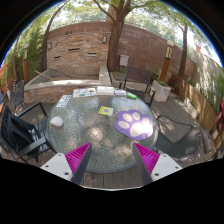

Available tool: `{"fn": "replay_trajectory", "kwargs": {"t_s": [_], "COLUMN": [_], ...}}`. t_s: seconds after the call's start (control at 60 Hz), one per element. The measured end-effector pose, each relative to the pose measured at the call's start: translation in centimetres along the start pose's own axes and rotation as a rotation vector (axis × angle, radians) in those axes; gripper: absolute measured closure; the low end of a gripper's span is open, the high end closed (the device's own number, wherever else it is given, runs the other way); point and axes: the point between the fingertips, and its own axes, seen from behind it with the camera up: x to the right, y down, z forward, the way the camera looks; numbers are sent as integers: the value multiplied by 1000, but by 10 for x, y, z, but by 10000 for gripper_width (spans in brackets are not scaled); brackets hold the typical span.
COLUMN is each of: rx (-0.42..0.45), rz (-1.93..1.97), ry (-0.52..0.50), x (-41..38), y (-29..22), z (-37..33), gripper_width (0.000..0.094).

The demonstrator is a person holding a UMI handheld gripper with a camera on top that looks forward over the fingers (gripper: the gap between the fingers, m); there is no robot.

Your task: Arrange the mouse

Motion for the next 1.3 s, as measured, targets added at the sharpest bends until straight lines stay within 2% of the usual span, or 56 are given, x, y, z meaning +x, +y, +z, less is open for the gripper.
{"fn": "replay_trajectory", "kwargs": {"t_s": [0.183, 0.283, 0.45, 0.583, 0.767, 1.033, 1.3], "rx": [-57, -82, -107, -25, 14, 21, 27], "rz": [-15, -46, -88, -97, -99, -128, -113], "ry": [33, 24, -81, -191, -243, -240, -191], "x": [4, -22, -112, -199, -279, -325, -320], "y": [37, 67, 92, 68, 27, -9, -44], "z": [1, 13, 49, 98, 181, 261, 313], "gripper_width": [97, 98, 96, 95, 94, 98, 114]}}
